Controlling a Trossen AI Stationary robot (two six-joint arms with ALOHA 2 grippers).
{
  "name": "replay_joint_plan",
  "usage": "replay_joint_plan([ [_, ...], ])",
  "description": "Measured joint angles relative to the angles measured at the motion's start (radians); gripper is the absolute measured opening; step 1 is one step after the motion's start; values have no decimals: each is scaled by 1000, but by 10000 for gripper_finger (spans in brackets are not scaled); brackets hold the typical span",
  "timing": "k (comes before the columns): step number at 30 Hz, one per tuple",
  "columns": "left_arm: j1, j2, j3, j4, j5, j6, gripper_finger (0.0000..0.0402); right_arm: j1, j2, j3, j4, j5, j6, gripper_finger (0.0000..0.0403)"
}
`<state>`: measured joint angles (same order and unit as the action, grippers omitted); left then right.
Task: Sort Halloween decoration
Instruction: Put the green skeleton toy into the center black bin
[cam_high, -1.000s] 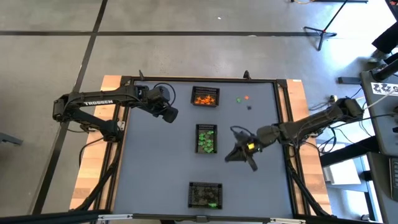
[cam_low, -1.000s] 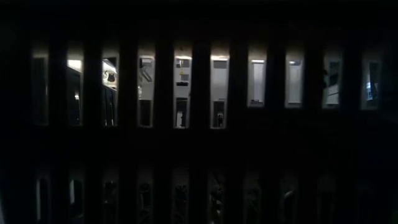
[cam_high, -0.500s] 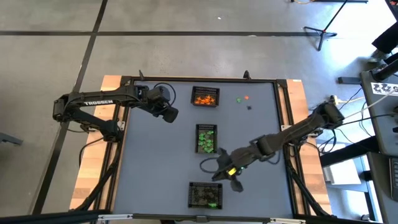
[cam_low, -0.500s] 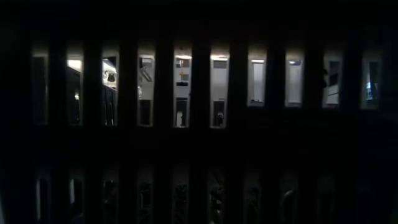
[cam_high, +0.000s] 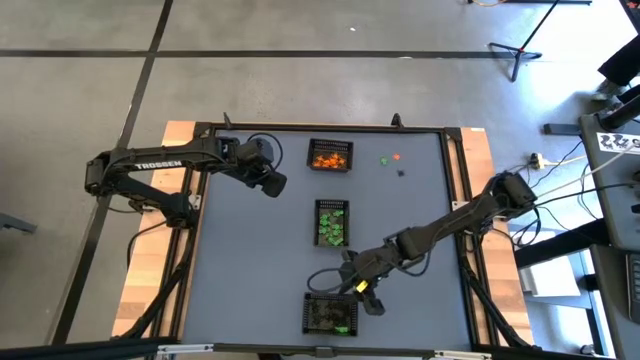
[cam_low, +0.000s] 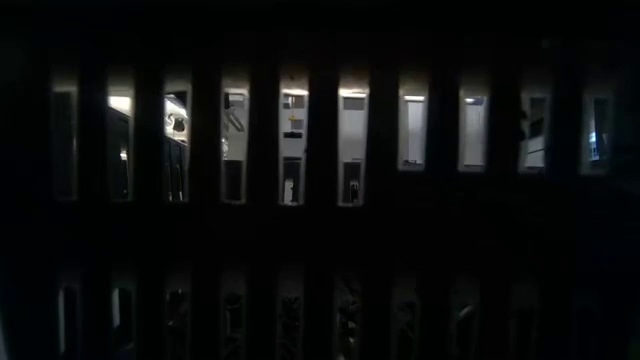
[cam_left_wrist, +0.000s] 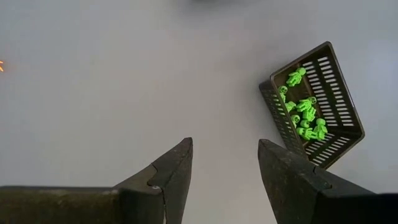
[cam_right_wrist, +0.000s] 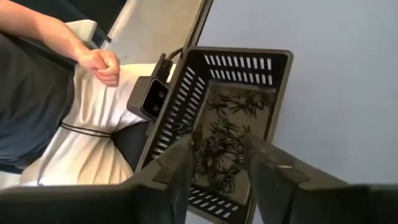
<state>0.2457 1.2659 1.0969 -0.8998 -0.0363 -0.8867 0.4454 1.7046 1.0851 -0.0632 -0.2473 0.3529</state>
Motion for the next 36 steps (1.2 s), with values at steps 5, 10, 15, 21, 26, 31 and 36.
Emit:
replay_joint_plan([
  [5,0,0,0,0,0,0,176,0,-21,0,-32,8,-18,162],
  [10,0,0,0,3,0,0,176,0,-109,0,-92,99,-50,156],
  [15,0,0,0,5,0,0,176,0,-262,2,-205,242,-143,142],
  [21,0,0,0,7,0,0,176,-9,-436,0,-414,525,-148,134],
  [26,0,0,0,8,0,0,176,-6,-559,-49,-384,552,-173,134],
  [31,0,0,0,13,0,0,176,-49,-699,-263,-234,564,-165,134],
  [36,0,0,0,14,0,0,176,-109,-761,-440,-39,438,-118,133],
])
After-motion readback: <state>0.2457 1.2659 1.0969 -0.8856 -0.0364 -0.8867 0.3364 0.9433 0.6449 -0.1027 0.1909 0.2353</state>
